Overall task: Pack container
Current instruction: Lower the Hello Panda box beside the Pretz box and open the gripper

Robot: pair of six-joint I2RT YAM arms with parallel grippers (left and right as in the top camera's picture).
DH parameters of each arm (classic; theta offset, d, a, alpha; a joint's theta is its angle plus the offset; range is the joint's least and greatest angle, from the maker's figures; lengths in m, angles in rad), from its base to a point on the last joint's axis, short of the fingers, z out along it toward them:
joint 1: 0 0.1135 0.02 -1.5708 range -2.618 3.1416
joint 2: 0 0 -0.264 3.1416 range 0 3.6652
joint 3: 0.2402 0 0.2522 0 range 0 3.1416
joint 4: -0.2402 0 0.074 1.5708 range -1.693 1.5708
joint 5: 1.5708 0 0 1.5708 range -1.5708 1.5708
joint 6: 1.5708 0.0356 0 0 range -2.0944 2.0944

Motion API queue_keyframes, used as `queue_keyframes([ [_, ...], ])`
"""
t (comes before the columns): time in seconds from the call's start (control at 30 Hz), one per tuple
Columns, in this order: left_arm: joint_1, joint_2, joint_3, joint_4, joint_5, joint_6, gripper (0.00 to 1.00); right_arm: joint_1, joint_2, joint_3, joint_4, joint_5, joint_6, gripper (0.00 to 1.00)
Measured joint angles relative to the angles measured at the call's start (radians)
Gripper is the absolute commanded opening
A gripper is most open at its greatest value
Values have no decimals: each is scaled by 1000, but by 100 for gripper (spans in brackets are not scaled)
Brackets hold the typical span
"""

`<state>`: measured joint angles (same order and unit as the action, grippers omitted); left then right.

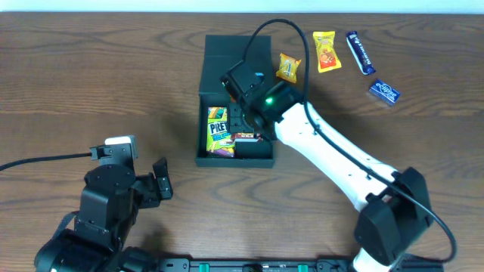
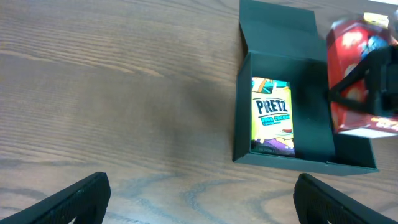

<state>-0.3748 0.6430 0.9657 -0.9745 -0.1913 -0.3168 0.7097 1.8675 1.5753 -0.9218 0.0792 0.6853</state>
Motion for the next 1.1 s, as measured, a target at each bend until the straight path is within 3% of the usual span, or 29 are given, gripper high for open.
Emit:
queue_keyframes([
  [0.4, 0, 0, 0, 0, 0, 0, 95, 8, 137, -40, 5, 66, 61, 59],
  [0.47, 0, 0, 0, 0, 0, 0, 95, 8, 137, -40, 6, 77, 68, 64],
  [0.53, 0, 0, 0, 0, 0, 0, 95, 8, 137, -40, 5, 83, 69, 77],
  [0.67, 0, 0, 0, 0, 0, 0, 95, 8, 137, -40, 6, 91, 76, 86],
  [1.1, 0, 0, 0, 0, 0, 0, 95, 8, 121, -39, 6, 49, 46, 84],
])
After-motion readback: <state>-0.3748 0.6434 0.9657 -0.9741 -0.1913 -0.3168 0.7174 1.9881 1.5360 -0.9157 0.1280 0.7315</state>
